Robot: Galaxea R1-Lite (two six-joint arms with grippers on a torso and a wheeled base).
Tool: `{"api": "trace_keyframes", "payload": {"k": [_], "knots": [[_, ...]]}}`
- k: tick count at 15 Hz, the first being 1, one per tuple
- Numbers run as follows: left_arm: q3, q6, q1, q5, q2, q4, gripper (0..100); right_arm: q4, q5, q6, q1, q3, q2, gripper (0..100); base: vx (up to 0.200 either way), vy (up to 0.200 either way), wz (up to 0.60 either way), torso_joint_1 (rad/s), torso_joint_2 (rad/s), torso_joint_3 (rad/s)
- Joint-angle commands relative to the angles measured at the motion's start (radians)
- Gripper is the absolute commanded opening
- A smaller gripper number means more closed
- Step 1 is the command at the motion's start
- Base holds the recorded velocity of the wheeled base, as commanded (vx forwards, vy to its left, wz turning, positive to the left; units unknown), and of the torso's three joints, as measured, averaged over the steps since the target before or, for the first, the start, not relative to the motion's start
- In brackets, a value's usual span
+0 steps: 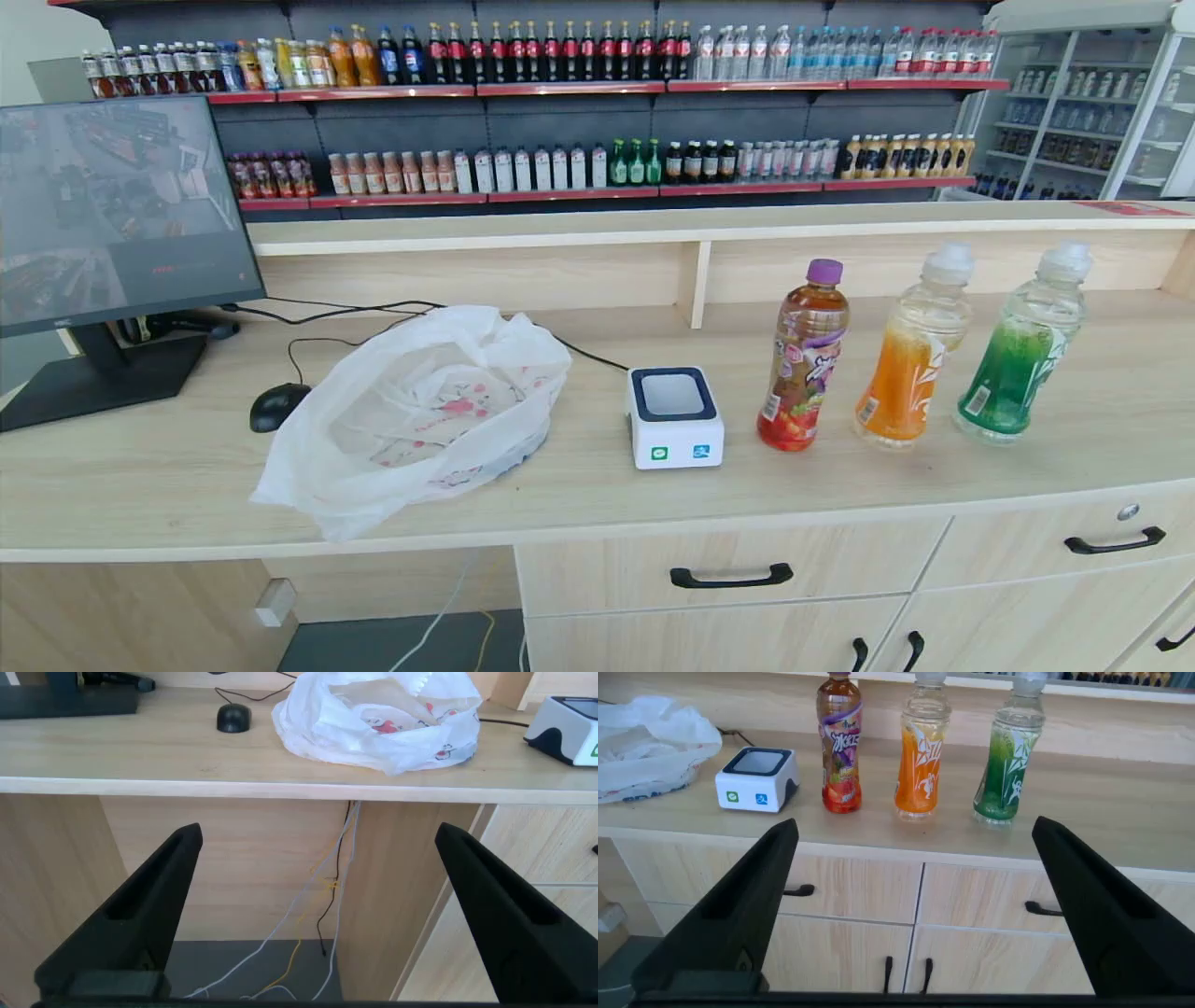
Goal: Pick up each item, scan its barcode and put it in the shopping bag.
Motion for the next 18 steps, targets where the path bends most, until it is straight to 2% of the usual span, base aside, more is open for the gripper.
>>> {"api": "trace_keyframes", "payload": {"k": [1,5,6,8,12,13,14,17,18], "knots": [[0.0,0.0,0.0,0.0,0.0,0.0,100,-0.001,0.031,0.003,0.019,-0.025,0.111,100,0.0,0.0,0.0,0.0,0.0,0.0],[0.0,0.0,0.0,0.0,0.0,0.0,100,-0.004,0.06,0.014,0.094,-0.215,0.377,100,0.0,0.0,0.0,0.0,0.0,0.0],[0.0,0.0,0.0,0.0,0.0,0.0,100,-0.033,0.058,0.032,0.136,-0.24,0.429,100,0.0,0.0,0.0,0.0,0.0,0.0],[0.0,0.0,0.0,0.0,0.0,0.0,100,-0.075,0.058,0.058,0.154,-0.235,0.459,100,0.0,0.0,0.0,0.0,0.0,0.0],[0.0,0.0,0.0,0.0,0.0,0.0,100,-0.178,0.06,0.173,0.303,-0.249,0.564,100,0.0,0.0,0.0,0.0,0.0,0.0],[0.0,0.0,0.0,0.0,0.0,0.0,100,-0.178,0.06,0.173,0.303,-0.249,0.564,100,0.0,0.0,0.0,0.0,0.0,0.0],[0.0,0.0,0.0,0.0,0.0,0.001,100,-0.237,0.058,0.196,0.343,-0.238,0.639,100,0.0,0.0,0.0,0.0,0.0,0.0],[0.0,0.0,0.0,0.0,0.0,0.0,100,-0.425,0.058,0.178,0.348,-0.146,0.754,100,0.0,0.0,0.0,0.0,0.0,0.0],[0.0,0.0,0.0,0.0,0.0,0.0,100,-0.517,0.048,0.129,0.348,-0.108,0.831,100,0.0,0.0,0.0,0.0,0.0,0.0]]}}
